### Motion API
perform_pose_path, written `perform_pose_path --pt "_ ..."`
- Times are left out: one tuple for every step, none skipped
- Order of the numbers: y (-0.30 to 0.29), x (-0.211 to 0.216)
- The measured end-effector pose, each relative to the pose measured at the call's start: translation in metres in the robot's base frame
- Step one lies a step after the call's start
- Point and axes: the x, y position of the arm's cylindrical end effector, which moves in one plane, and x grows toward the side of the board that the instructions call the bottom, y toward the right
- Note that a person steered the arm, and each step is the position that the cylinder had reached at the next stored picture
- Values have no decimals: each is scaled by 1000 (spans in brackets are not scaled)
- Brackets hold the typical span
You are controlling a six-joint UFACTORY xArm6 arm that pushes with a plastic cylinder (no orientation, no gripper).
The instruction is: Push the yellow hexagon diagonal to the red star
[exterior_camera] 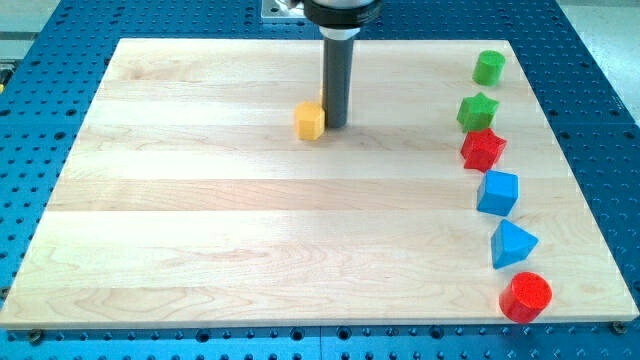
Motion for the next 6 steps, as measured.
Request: perform_pose_path --pt "16 40" --pt "-36 49" --pt "-52 29" --pt "-48 6" --pt "-17 15" --pt "-12 -6"
